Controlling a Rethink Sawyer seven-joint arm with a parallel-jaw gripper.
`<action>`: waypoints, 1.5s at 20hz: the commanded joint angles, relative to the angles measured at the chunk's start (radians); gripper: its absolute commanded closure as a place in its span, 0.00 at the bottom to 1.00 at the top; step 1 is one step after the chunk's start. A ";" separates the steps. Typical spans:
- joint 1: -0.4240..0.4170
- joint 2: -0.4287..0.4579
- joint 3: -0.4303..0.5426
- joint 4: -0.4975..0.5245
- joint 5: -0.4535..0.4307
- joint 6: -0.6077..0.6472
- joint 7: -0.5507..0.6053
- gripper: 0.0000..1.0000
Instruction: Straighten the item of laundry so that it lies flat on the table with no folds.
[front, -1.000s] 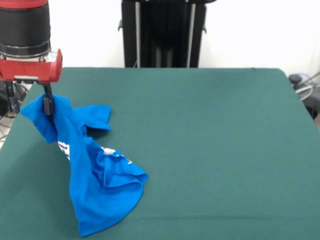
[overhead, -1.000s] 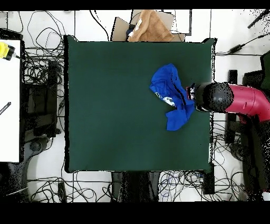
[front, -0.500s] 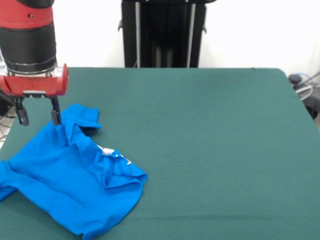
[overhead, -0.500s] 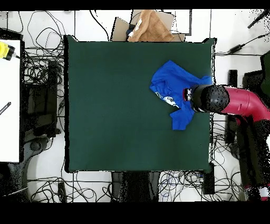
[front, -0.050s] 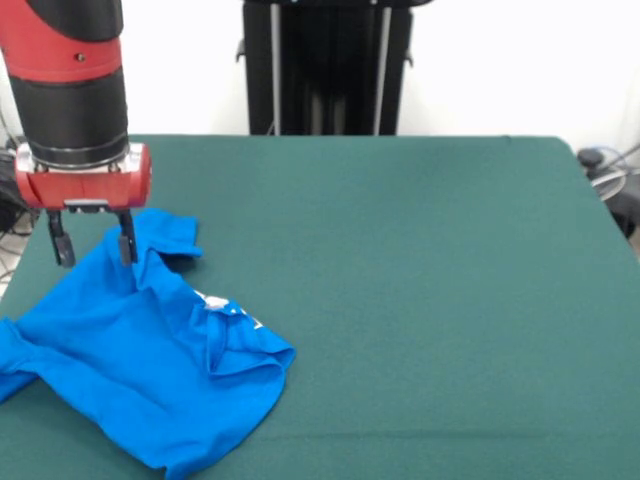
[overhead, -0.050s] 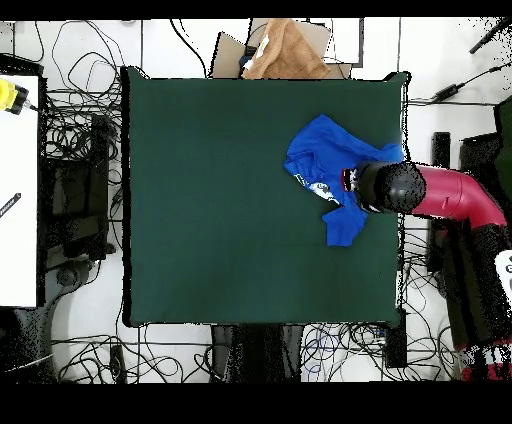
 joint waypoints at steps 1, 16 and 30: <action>0.033 0.068 0.048 0.062 -0.077 -0.103 -0.132 0.00; 0.052 0.112 0.033 0.041 -0.090 -0.150 -0.128 0.00; 0.056 0.130 0.028 0.037 -0.095 -0.178 -0.121 0.00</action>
